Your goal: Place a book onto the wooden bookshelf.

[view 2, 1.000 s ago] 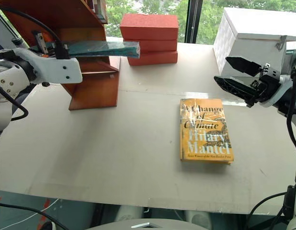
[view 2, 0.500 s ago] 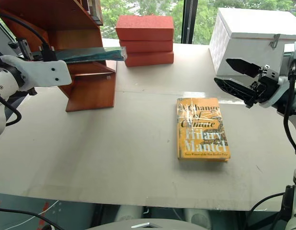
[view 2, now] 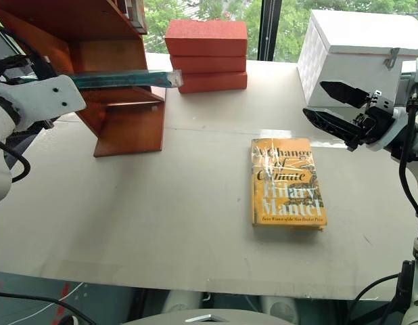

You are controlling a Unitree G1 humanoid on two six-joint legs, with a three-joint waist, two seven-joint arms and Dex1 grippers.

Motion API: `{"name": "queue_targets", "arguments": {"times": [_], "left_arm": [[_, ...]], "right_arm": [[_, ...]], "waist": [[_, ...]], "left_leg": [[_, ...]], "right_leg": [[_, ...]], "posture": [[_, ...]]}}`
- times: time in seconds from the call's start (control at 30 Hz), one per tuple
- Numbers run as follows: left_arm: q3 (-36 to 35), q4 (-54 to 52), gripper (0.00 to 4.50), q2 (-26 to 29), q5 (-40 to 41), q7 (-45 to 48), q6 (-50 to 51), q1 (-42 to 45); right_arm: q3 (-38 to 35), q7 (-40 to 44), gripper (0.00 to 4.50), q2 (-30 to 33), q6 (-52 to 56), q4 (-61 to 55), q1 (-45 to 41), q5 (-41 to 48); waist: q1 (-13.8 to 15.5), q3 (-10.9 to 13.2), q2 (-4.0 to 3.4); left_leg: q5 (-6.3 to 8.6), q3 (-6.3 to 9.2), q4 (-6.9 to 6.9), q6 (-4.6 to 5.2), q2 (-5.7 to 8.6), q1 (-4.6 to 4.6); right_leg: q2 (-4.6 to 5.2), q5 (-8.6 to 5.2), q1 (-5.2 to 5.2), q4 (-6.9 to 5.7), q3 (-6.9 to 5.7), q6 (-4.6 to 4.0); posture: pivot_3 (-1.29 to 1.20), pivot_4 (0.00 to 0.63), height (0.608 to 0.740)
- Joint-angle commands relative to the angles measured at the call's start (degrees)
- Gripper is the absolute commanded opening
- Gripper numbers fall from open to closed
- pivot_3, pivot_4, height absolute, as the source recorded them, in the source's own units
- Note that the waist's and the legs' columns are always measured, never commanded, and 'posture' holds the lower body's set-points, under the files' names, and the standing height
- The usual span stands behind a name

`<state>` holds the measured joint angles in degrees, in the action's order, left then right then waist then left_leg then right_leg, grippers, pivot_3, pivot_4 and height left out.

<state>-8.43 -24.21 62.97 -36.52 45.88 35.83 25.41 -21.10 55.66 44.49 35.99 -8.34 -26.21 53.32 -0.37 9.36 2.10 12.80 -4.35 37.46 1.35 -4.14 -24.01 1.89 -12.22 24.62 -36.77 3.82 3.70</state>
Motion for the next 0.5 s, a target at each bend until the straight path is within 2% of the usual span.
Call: {"name": "queue_targets", "arguments": {"times": [0.03,0.17,0.27,0.37,0.5], "left_arm": [[-3.8,-7.3,4.45,-6.0,0.0,-5.3,2.4,-1.0],[-9.4,-20.2,4.45,-24.4,12.2,-9.8,-2.8,-11.1],[-9.1,-24.4,4.45,-35.8,23.1,-9.3,-6.5,-21.3],[-8.1,-21.1,4.45,-42.1,32.0,-7.1,-6.2,-28.6],[-6.7,-15.4,4.45,-44.5,41.0,-4.4,-5.2,-33.5]], "right_arm": [[-2.8,-0.3,4.5,-0.2,-1.1,-1.1,2.8,0.0],[-5.6,0.3,4.5,-0.4,-4.3,-2.4,10.5,-2.4],[-6.8,1.9,4.5,-1.0,-8.1,-3.3,17.5,-5.2],[-6.5,3.9,4.5,-2.5,-13.9,-4.4,25.6,-9.8],[-5.9,4.2,4.5,-5.3,-21.2,-3.8,34.2,-15.7]], "waist": [[0.1,0.0,0.01],[0.1,0.0,0.0],[0.0,-0.1,0.02],[-0.2,-0.1,-0.01],[-0.4,-0.3,-0.16]], "left_leg": [[0.0,0.02,0.02,0.0,0.0,-0.02],[0.0,0.01,0.05,0.0,0.01,-0.05],[0.0,0.08,0.09,-0.01,0.02,-0.11],[0.0,0.15,0.13,0.0,0.01,0.01],[0.0,0.22,0.17,0.0,0.0,0.36]], "right_leg": [[0.0,0.01,0.0,-0.01,0.0,0.02],[0.03,0.09,-0.02,0.01,0.05,0.15],[0.02,0.11,-0.02,0.01,0.04,0.18],[-0.03,0.1,-0.09,-0.07,0.04,0.17],[-0.07,-0.15,-0.41,-0.07,0.0,0.14]], "posture": [[0.0,0.15,0.72],[0.0,0.15,0.72],[0.0,0.15,0.72],[0.0,0.15,0.72],[0.0,0.15,0.72]]}}
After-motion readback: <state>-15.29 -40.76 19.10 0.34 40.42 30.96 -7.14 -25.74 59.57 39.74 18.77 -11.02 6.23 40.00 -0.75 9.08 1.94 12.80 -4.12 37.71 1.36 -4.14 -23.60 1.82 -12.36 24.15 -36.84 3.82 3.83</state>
